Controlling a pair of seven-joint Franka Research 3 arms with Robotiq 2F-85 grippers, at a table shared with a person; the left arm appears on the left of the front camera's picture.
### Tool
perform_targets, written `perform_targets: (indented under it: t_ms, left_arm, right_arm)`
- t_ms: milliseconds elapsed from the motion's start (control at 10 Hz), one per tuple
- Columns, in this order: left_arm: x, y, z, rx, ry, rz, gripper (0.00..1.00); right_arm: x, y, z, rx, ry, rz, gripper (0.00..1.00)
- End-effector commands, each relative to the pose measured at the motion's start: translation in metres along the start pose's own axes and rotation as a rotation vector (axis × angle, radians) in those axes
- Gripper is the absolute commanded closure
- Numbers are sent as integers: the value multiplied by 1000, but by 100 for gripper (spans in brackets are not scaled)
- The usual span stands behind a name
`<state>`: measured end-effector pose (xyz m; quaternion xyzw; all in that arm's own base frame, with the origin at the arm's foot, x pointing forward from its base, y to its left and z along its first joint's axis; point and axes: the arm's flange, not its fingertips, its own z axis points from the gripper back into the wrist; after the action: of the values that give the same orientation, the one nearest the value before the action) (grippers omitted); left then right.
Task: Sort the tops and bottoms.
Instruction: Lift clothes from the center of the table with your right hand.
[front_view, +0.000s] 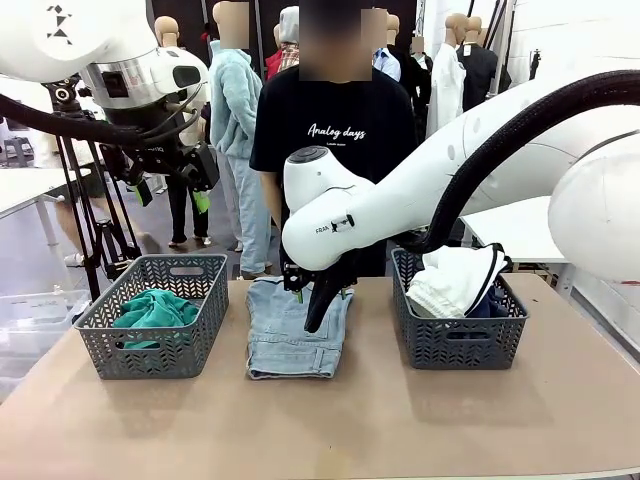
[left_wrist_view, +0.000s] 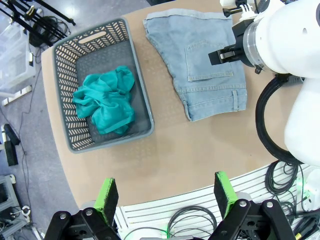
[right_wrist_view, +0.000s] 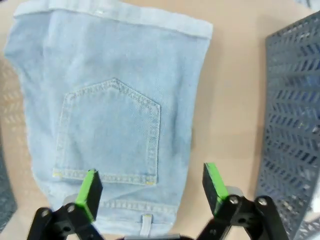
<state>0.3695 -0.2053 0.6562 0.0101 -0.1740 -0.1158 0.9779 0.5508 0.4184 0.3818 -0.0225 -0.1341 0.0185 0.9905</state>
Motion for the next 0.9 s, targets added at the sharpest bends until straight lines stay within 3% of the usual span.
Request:
perform_targets:
  t_ms: [0, 200, 400, 600, 800]
  left_arm:
    - [0, 2, 1, 1, 5, 3, 0]
    - [0, 2, 1, 1, 5, 3, 0]
    - [0, 2, 1, 1, 5, 3, 0]
    - [0, 2, 1, 1, 5, 3, 0]
    - [0, 2, 1, 1, 5, 3, 0]
  right_arm:
    - [-1, 1, 2, -11, 2, 30, 0]
    - [-1, 1, 0, 0, 0, 6, 0]
    - [-3, -2, -7, 145, -83, -244, 0]
    - [-4, 4, -13, 184, -159, -344, 0]
    - [8, 19, -30, 115, -146, -368, 0]
